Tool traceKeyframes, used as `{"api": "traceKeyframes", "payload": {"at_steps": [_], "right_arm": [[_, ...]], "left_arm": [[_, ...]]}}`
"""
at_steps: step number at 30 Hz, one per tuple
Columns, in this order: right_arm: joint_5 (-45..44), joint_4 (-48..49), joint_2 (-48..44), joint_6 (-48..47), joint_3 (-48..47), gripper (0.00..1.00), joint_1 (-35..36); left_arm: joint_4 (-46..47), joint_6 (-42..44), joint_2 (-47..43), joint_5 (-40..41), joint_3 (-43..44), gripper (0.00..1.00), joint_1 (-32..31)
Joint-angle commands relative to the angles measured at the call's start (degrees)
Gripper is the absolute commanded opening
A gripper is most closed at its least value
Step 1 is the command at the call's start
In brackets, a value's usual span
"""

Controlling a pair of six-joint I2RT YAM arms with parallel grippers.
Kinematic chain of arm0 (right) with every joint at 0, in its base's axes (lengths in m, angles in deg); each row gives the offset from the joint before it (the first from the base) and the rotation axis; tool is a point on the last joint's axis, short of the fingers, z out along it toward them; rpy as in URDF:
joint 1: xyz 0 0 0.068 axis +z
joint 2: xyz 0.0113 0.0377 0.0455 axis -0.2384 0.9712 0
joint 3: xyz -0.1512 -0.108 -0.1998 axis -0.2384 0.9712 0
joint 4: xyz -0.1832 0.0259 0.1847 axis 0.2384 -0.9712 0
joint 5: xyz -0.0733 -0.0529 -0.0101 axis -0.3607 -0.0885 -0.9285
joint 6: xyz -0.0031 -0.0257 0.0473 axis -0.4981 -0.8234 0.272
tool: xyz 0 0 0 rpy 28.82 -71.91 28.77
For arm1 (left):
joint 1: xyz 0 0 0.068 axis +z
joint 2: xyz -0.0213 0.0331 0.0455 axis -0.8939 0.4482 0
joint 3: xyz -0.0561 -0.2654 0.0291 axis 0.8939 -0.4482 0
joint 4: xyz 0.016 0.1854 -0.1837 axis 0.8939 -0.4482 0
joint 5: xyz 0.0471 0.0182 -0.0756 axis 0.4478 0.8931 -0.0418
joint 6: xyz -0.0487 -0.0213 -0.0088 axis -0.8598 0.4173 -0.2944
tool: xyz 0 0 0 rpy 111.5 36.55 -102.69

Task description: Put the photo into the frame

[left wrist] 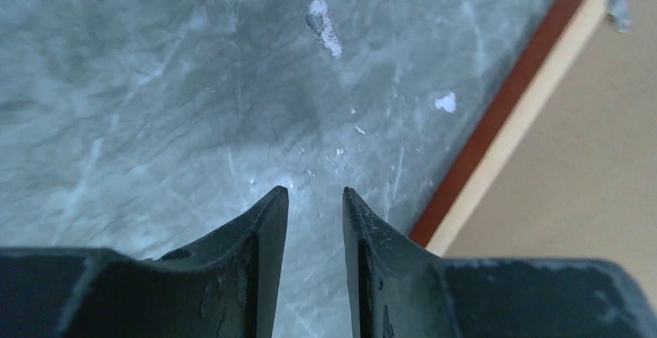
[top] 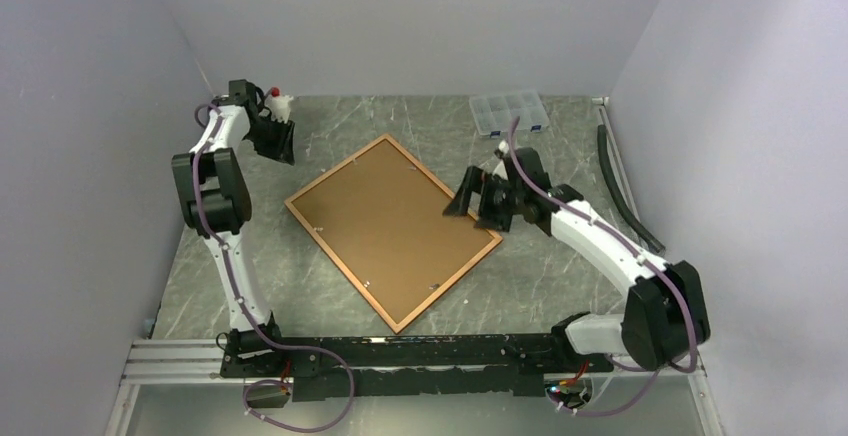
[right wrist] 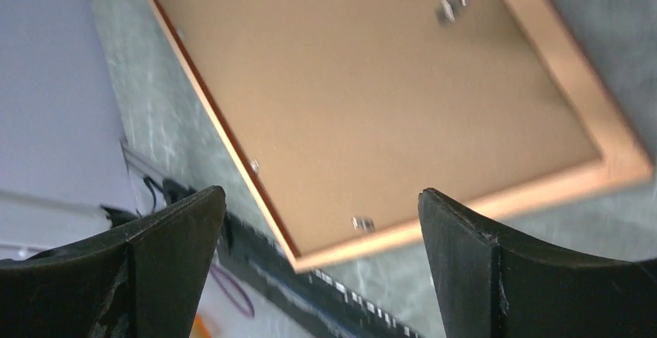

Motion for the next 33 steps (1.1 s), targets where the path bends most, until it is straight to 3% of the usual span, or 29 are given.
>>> {"api": "traceKeyframes", "payload": {"at_steps": [1, 8, 16, 25, 33], "right_arm": [[5.67, -4.44, -7.45, 5.3, 8.59, 1.0, 0.47], [10.74, 1.12, -6.61, 6.95, 17.95, 1.0, 1.03], [10.62, 8.15, 4.18, 5.23, 14.15, 1.0, -1.56], [12.01, 10.78, 16.6, 1.52, -1.1, 1.0, -9.99], [14.66, 10.81, 34.31, 2.0, -21.93, 1.0, -10.86]], "left_arm": [[3.42, -5.88, 2.42, -0.73, 2.15, 0.38, -0.71], [3.77, -5.07, 0.94, -5.97, -4.18, 0.36, -0.88], [2.85, -0.47, -4.92, -7.81, -16.63, 0.31, -1.03], [-2.49, 8.32, -13.45, -9.45, -29.1, 0.27, -1.65], [-9.31, 19.67, -18.93, -12.43, -38.56, 0.26, -3.17]]}}
